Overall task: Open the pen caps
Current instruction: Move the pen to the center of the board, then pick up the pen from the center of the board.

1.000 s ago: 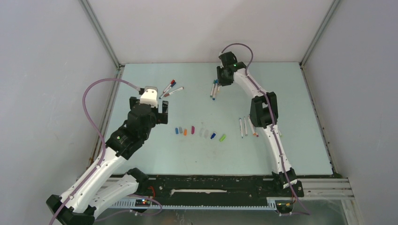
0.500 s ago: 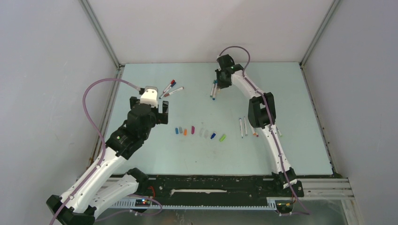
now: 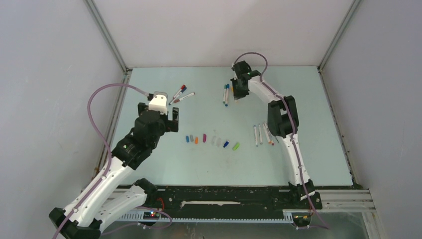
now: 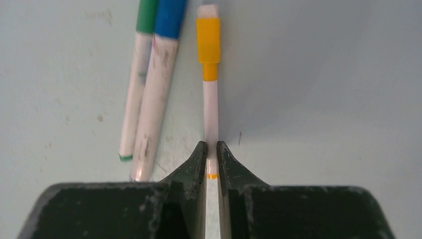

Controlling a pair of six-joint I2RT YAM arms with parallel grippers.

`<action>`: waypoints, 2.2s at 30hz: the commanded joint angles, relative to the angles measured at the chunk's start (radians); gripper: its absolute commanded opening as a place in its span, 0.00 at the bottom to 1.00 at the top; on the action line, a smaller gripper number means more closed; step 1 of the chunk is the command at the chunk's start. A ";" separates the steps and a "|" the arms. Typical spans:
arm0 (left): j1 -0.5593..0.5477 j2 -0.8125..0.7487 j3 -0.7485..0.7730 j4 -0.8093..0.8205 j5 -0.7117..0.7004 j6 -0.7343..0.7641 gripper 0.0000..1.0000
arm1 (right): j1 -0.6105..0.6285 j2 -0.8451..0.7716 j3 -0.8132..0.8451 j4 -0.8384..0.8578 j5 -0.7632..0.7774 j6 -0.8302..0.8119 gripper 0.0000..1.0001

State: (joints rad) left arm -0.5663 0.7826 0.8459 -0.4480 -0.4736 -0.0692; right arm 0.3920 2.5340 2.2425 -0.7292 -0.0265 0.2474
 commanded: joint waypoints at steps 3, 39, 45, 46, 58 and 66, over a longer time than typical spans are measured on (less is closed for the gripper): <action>0.009 -0.037 -0.007 0.015 0.007 0.009 1.00 | -0.006 -0.164 -0.226 -0.071 -0.078 -0.067 0.06; 0.012 -0.082 -0.013 0.017 0.099 0.009 1.00 | 0.060 -0.197 -0.333 -0.217 -0.034 -0.272 0.00; 0.015 -0.107 -0.020 0.054 0.222 -0.032 1.00 | 0.060 -0.394 -0.452 -0.169 -0.142 -0.385 0.00; 0.015 -0.109 -0.017 0.065 0.269 -0.054 1.00 | 0.063 -0.437 -0.482 -0.153 -0.158 -0.399 0.00; -0.004 -0.108 -0.325 0.889 0.616 -0.723 1.00 | -0.100 -1.150 -1.047 0.064 -0.814 -0.562 0.00; -0.179 0.082 -0.319 1.201 0.485 -0.728 1.00 | -0.256 -1.181 -1.078 0.051 -1.234 -0.552 0.00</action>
State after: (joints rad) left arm -0.6796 0.7918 0.4808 0.4835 0.0574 -0.7601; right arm 0.1410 1.3247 1.1786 -0.6960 -1.0050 -0.2852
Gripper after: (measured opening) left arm 0.996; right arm 0.030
